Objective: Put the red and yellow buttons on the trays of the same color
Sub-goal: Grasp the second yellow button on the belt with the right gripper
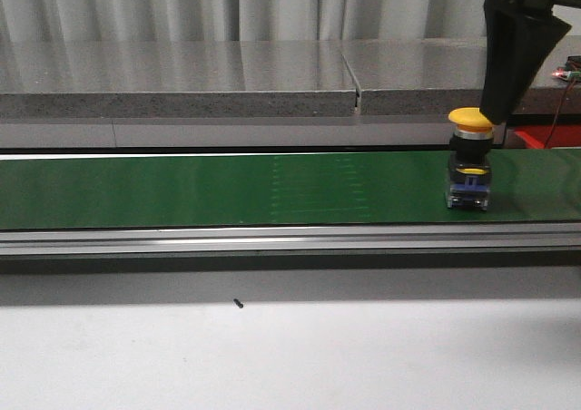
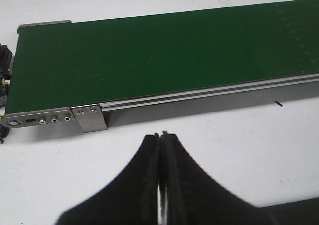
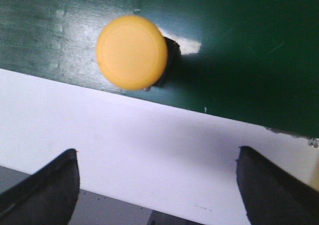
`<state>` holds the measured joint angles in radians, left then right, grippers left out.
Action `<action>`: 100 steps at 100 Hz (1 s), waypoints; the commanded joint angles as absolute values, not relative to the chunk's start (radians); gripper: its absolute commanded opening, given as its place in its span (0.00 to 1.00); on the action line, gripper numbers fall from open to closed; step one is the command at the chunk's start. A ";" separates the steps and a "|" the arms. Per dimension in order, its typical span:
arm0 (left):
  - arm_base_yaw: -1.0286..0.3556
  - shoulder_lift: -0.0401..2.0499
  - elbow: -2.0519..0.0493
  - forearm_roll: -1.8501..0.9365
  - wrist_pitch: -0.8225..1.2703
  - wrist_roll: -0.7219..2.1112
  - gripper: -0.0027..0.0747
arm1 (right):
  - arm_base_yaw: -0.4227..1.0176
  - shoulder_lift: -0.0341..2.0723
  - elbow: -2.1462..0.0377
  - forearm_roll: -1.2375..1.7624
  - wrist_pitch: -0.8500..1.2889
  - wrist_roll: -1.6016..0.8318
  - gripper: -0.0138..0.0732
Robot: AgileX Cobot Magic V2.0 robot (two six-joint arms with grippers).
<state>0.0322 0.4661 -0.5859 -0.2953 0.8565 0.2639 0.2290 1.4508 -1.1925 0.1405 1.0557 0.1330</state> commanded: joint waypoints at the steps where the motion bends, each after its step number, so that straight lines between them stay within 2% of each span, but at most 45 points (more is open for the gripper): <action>1: 0.023 0.470 -0.612 -0.321 0.791 0.264 0.01 | 0.233 1.422 -1.215 0.151 1.027 0.185 0.89; 64: 0.023 0.470 -0.612 -0.321 0.791 0.264 0.01 | 0.231 1.585 -1.217 0.047 0.810 0.264 0.88; 74: 0.023 0.470 -0.612 -0.321 0.791 0.264 0.01 | 0.231 1.585 -1.217 0.043 0.791 0.265 0.74; 85: 0.023 0.470 -0.612 -0.321 0.791 0.264 0.01 | 0.221 1.585 -1.217 0.028 0.782 0.285 0.48; 91: 0.023 0.470 -0.612 -0.321 0.791 0.264 0.01 | 0.219 1.585 -1.217 0.018 0.781 0.288 0.38; 100: 0.023 0.470 -0.612 -0.321 0.791 0.264 0.01 | 0.219 1.584 -1.217 0.000 0.781 0.288 0.30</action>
<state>0.0322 0.4661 -0.5859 -0.2953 0.8565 0.2639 0.2267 1.6217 -1.1925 0.0188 0.8134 0.2849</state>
